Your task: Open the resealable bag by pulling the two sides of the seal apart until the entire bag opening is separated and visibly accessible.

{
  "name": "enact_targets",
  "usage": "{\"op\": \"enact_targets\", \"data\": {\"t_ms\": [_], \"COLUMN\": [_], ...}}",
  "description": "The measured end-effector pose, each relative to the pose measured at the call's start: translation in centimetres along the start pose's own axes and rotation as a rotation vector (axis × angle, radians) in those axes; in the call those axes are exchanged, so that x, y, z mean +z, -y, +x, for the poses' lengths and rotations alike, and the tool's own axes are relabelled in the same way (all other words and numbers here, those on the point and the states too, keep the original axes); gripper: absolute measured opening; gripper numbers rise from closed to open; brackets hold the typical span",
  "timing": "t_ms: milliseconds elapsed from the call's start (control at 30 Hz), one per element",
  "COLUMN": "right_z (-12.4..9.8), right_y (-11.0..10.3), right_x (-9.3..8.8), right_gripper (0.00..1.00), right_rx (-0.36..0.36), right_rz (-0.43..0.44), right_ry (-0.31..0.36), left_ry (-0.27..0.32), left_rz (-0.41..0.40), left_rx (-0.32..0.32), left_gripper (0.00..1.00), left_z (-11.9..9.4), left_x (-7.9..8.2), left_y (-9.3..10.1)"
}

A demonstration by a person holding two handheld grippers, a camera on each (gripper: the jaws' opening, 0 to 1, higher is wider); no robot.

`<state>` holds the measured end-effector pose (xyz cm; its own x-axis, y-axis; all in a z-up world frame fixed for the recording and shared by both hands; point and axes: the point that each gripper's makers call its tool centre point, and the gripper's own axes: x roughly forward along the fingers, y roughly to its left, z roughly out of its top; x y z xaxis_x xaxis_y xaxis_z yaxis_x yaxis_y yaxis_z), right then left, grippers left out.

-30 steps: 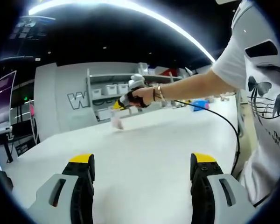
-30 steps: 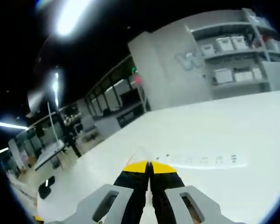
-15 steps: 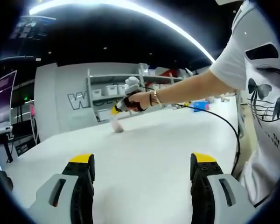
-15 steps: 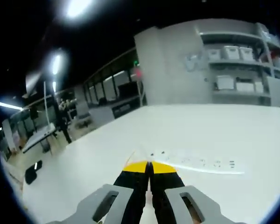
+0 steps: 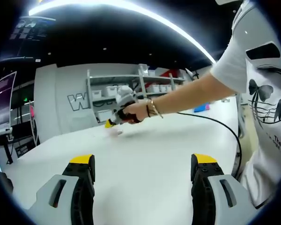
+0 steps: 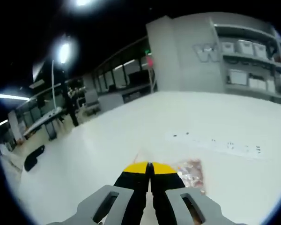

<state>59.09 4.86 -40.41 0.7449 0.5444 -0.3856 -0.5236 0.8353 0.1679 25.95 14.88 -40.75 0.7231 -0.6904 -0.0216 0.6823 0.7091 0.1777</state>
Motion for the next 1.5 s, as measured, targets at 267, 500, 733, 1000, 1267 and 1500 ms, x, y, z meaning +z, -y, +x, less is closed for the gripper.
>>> {"op": "enact_targets", "data": {"t_ms": [267,500,733,1000,1267,1500], "right_z": [0.9,0.9,0.6,0.2,0.0,-0.2], "right_y": [-1.5,-1.9,-2.6,-3.0,-2.5,-2.5], "right_x": [-2.0,-3.0,-3.1,-2.8,-2.5,-2.2], "right_gripper": [0.00,0.00,0.02,0.06,0.13,0.23], "right_rx": [0.004,0.003,0.010,0.009,-0.015,-0.032], "right_rz": [-0.087,-0.113,-0.179,-0.235,-0.270,-0.295], "right_ry": [-0.048,-0.045,-0.027,-0.014,-0.003,0.010], "left_ry": [0.004,0.013,0.014,0.014,0.017,0.024], "left_rz": [-0.005,-0.017,-0.015,-0.015,-0.011,-0.019], "left_rx": [-0.001,-0.003,-0.003,-0.001,0.000,0.000], "left_gripper": [0.83,0.83,0.83,0.83,0.83,0.83], "left_z": [0.0,-0.1,0.0,0.0,0.0,-0.1], "left_x": [0.1,0.3,0.3,0.3,0.4,0.5], "left_y": [-0.1,-0.2,-0.2,-0.2,-0.2,-0.3]}}
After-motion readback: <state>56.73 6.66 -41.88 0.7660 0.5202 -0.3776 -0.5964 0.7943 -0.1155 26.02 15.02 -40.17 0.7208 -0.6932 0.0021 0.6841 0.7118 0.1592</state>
